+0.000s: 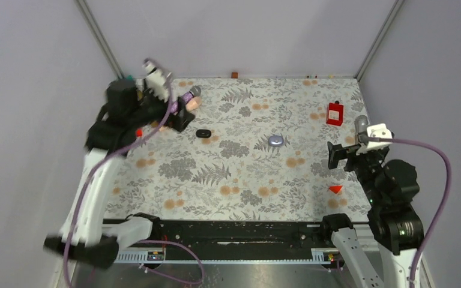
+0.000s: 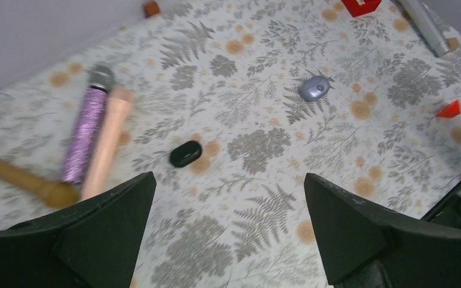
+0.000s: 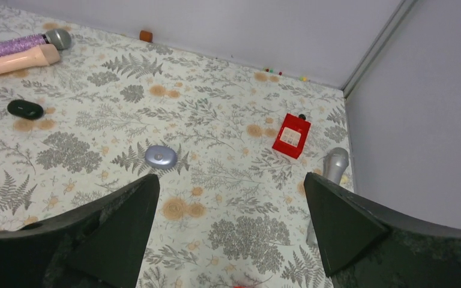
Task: Insert the wireless bluetooth earbuds into the charging case
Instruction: Reset both arms
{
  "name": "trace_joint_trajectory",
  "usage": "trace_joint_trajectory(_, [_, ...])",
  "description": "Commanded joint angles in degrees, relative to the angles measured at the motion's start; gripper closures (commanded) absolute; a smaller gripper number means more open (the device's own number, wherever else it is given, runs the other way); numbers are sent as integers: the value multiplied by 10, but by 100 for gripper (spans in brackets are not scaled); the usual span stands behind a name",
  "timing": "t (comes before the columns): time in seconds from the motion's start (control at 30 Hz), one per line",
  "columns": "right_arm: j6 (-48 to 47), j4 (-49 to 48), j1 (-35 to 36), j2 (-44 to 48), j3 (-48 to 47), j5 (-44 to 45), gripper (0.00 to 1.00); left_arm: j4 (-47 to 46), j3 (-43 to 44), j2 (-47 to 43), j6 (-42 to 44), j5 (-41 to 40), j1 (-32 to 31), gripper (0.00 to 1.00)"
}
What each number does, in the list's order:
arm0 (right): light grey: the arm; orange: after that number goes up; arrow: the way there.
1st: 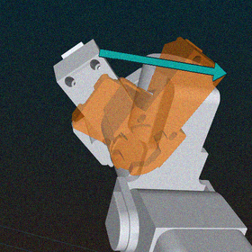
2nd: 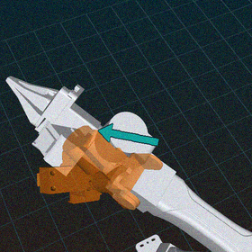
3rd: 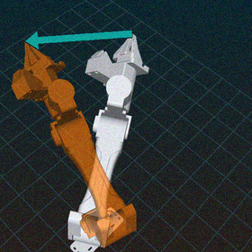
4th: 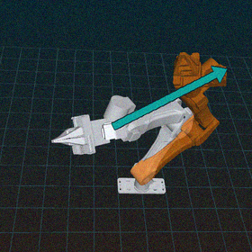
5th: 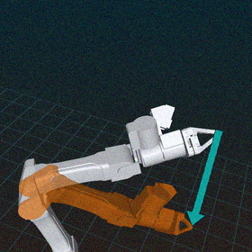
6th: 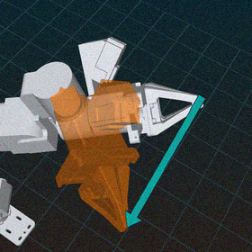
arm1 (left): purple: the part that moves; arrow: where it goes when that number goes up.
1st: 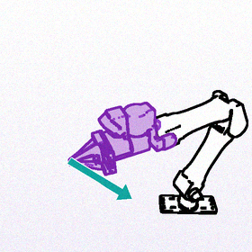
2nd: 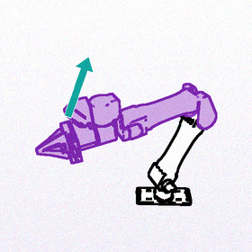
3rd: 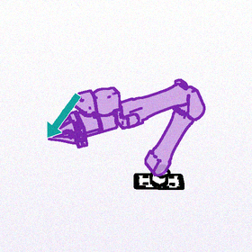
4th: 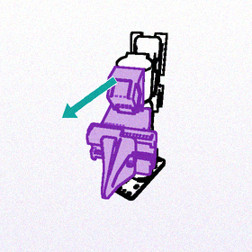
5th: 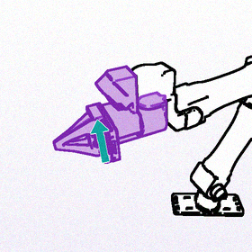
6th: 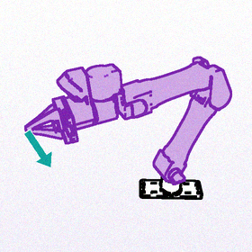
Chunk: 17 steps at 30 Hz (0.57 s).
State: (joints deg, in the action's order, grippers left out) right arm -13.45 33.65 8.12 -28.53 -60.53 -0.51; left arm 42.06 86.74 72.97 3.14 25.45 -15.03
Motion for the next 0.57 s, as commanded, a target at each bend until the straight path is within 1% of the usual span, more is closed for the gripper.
trace_joint_trajectory(0.0, [27, 69, -2, 54, -20, 23, 1, 52, -135, -222, 119, -89, 9, 1])
trace_joint_trajectory(0.1, [28, 125, -2, 82, -55, 9, 1, 50, -197, -361, 131, -158, 10, 1])
trace_joint_trajectory(0.17, [17, 169, -2, 99, -77, -14, 2, 45, -229, -439, 119, -188, 17, 1])
trace_joint_trajectory(0.27, [19, 230, -2, 117, -115, -28, 2, 36, -272, -523, 112, -140, 90, 1])
trace_joint_trajectory(0.33, [21, 251, -2, 130, -134, -29, 2, 39, -289, -553, 109, -106, 116, 1])
trace_joint_trajectory(0.4, [23, 259, -2, 142, -151, -23, 1, 50, -295, -562, 113, -81, 120, 1])
trace_joint_trajectory(0.53, [33, 253, -2, 154, -166, -4, 2, 63, -283, -547, 123, -90, 119, 1])
